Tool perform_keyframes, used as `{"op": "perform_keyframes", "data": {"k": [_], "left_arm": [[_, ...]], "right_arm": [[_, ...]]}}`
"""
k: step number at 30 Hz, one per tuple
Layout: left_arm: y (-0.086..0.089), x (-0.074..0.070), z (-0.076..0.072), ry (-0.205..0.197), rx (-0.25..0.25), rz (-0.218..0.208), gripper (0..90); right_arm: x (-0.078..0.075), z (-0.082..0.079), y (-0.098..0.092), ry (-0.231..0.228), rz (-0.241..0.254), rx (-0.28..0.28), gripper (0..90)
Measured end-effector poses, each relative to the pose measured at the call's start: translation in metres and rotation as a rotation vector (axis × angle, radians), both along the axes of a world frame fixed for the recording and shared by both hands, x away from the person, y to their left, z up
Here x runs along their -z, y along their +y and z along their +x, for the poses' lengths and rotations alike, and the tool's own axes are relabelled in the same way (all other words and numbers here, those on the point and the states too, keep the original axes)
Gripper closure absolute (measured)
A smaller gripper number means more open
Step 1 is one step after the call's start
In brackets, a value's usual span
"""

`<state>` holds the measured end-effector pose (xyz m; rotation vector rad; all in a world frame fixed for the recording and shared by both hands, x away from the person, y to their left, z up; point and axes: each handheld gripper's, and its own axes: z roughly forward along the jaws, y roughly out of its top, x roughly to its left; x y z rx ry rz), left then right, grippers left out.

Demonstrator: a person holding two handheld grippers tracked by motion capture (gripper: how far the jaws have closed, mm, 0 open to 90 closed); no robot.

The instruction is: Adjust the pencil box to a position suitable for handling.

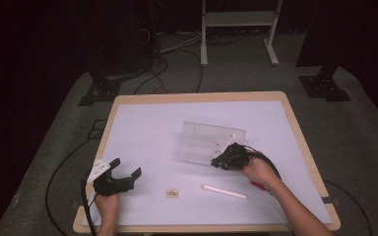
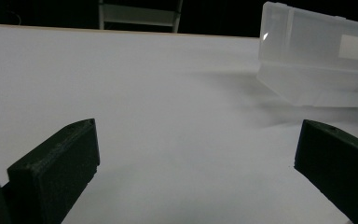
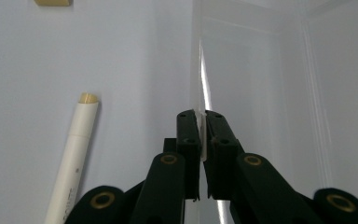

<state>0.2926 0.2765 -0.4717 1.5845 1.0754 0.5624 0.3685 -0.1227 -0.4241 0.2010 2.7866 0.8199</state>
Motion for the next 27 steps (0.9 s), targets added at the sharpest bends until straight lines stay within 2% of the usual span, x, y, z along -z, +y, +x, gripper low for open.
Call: {"op": "perform_keyframes", "data": {"k": [13,27], "left_arm": [[0.0,0.0,0.0,0.001,0.001,-0.01,0.0],[0.001,0.0,0.0,0.002,0.0,-0.01,0.0]], "right_arm": [[0.017,0.003,0.018,0.046,-0.026,-0.016,84.9],[0.019,0.004,0.019,0.06,-0.024,-0.009,83.7]]}}
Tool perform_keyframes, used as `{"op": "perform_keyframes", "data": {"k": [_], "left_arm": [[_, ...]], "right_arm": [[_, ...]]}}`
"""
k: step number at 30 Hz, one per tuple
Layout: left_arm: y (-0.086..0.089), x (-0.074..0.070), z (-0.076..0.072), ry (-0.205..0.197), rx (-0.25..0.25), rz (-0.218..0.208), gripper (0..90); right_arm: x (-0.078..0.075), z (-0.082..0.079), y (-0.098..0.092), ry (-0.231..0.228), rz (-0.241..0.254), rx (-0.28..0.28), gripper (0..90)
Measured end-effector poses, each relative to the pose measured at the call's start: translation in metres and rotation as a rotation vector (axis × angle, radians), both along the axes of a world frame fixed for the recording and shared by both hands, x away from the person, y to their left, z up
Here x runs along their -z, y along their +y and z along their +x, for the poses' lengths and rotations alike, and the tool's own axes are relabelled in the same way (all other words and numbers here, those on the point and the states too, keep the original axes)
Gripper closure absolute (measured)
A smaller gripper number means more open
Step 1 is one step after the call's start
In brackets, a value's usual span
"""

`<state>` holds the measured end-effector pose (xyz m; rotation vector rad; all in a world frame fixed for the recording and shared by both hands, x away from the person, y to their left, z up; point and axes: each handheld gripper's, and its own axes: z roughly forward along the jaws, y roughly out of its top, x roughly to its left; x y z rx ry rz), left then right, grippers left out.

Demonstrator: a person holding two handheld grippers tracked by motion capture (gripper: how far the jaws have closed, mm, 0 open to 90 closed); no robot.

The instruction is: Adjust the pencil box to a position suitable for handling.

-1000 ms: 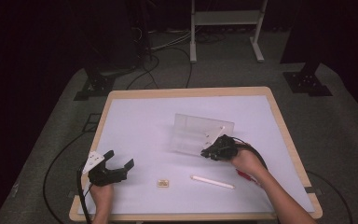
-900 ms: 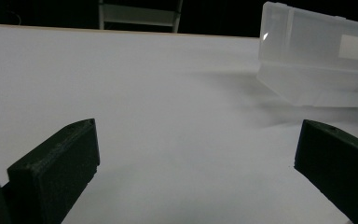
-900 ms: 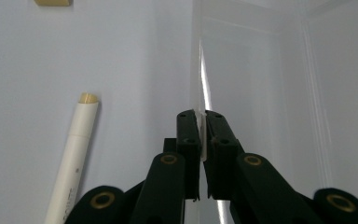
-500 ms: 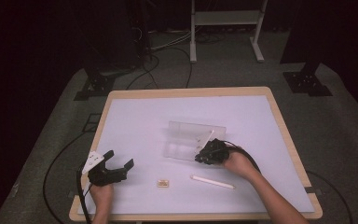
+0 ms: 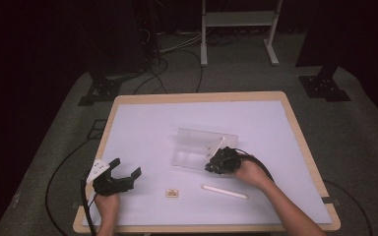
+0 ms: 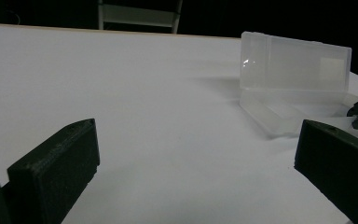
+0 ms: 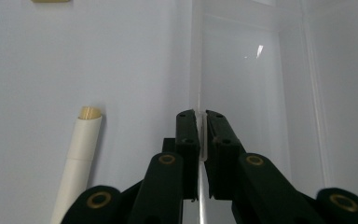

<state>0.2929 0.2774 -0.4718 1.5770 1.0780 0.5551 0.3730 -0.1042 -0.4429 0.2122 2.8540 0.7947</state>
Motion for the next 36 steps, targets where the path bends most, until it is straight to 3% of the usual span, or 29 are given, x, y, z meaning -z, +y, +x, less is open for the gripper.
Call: {"op": "perform_keyframes", "data": {"k": [9,15,28,36], "left_arm": [[0.0,0.0,0.0,-0.002,0.003,0.002,0.0],[0.0,0.0,0.0,-0.001,0.001,0.001,0.0],[0.0,0.0,-0.002,-0.01,0.004,-0.005,0.0],[0.0,0.0,-0.001,-0.002,0.005,-0.005,0.0]], "right_arm": [[0.002,-0.002,-0.002,0.024,0.011,0.003,80.2],[-0.003,-0.003,-0.007,0.035,0.037,0.014,72.6],[-0.02,-0.013,-0.051,0.066,0.158,0.12,60.2],[-0.026,-0.021,-0.076,0.061,0.186,0.168,53.2]]}}
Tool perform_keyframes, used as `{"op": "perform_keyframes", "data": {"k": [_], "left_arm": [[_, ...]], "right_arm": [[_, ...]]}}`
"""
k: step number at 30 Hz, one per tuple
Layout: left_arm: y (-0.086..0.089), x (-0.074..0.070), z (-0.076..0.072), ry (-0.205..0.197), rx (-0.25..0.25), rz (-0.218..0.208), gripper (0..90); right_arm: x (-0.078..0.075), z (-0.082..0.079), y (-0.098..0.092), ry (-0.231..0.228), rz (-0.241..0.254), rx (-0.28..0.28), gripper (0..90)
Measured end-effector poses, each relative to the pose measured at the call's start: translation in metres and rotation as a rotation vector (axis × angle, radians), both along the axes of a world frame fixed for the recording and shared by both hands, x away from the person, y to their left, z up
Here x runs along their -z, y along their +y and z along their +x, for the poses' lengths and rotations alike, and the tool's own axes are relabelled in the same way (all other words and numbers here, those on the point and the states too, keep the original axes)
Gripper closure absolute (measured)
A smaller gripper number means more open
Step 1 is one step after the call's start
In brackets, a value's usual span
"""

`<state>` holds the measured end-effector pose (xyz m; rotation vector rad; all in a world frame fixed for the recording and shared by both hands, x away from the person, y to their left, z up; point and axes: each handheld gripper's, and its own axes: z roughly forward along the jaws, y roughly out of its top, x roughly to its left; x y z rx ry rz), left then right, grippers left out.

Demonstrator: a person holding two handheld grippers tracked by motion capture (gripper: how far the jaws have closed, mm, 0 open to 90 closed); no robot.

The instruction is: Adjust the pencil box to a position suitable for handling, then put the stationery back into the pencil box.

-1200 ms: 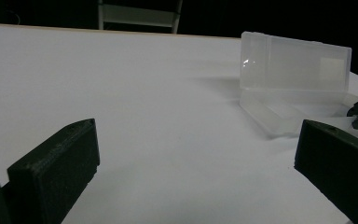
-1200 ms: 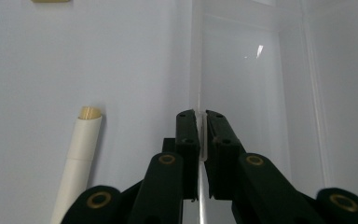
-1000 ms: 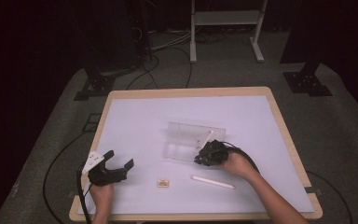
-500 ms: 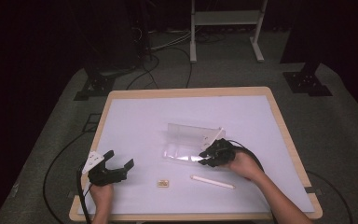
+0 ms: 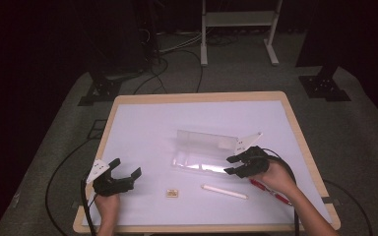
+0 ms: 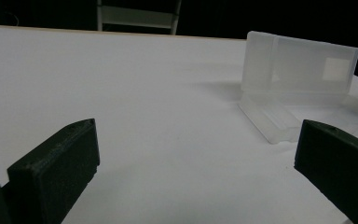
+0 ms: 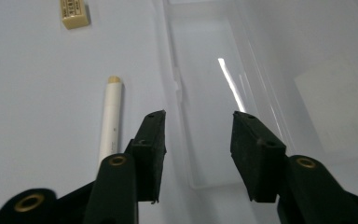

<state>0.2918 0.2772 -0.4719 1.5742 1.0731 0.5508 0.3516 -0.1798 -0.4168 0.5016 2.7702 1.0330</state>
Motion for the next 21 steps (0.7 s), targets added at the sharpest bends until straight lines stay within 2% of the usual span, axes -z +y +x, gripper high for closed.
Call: {"op": "perform_keyframes", "data": {"k": [13,17,21], "left_arm": [[-0.001,0.0,0.0,0.0,-0.003,0.021,0.0],[0.0,0.0,0.0,0.001,-0.007,0.003,0.0],[0.0,0.0,0.0,0.002,-0.01,0.007,0.0]], "right_arm": [[0.01,-0.023,-0.047,0.005,0.041,0.114,48.3],[0.011,-0.03,-0.058,0.009,0.036,0.132,48.8],[0.016,-0.039,-0.067,0.007,0.009,0.145,51.3]]}}
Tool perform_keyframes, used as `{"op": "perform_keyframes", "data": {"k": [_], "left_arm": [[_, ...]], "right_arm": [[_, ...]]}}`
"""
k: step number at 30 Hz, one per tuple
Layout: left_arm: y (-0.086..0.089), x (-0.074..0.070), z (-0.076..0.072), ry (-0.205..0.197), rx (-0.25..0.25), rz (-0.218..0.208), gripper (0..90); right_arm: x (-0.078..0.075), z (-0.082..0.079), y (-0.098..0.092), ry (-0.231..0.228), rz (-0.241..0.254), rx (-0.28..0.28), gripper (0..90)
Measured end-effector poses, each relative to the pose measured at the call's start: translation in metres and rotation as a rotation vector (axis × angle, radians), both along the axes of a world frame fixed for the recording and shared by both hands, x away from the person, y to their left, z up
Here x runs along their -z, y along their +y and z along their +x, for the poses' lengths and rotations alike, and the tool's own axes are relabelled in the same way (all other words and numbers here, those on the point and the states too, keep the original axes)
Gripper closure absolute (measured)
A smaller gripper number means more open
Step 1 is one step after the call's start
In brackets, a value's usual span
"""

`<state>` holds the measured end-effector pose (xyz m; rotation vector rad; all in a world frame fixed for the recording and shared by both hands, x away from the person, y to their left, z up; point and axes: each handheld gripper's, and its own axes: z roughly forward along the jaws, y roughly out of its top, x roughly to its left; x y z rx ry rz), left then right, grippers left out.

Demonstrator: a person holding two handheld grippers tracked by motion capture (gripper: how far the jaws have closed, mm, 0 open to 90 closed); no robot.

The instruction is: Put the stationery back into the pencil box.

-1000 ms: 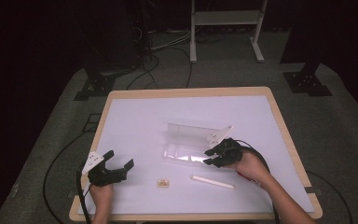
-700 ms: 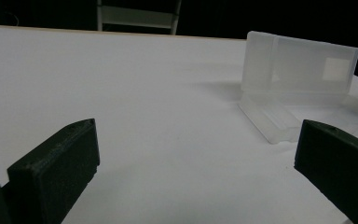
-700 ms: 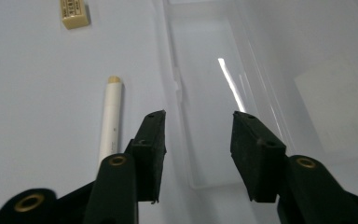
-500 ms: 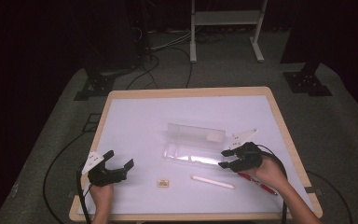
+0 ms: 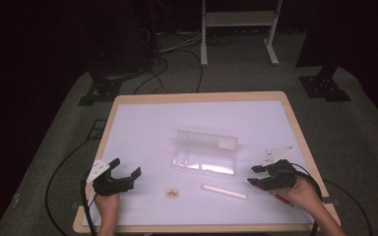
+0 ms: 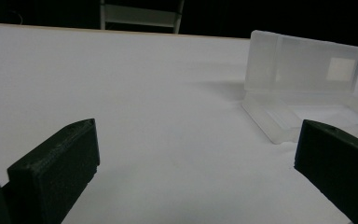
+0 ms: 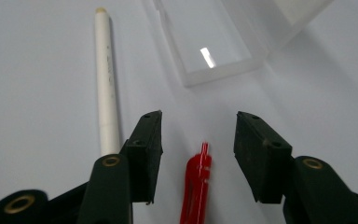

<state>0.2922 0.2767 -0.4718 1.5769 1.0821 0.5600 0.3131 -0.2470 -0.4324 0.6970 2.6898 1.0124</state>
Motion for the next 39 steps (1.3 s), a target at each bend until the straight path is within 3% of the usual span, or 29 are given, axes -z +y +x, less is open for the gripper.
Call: {"op": "perform_keyframes", "data": {"k": [7,15,22,28,39], "left_arm": [[0.0,0.0,0.0,0.002,0.001,0.001,0.0],[0.0,0.0,-0.001,-0.001,0.006,0.011,0.0],[0.001,0.0,-0.001,-0.003,0.005,0.001,0.0],[0.0,0.0,-0.001,0.002,0.005,0.009,0.0],[0.0,0.0,-0.001,-0.003,0.01,0.006,0.0]], "right_arm": [[0.011,-0.011,-0.019,0.029,-0.036,0.043,56.2],[0.028,-0.027,-0.04,0.059,-0.031,0.088,59.9],[0.032,-0.029,-0.042,0.029,-0.028,0.1,67.7],[0.031,-0.031,-0.04,0.025,-0.038,0.075,77.4],[0.028,-0.031,-0.038,0.021,-0.046,0.066,79.0]]}}
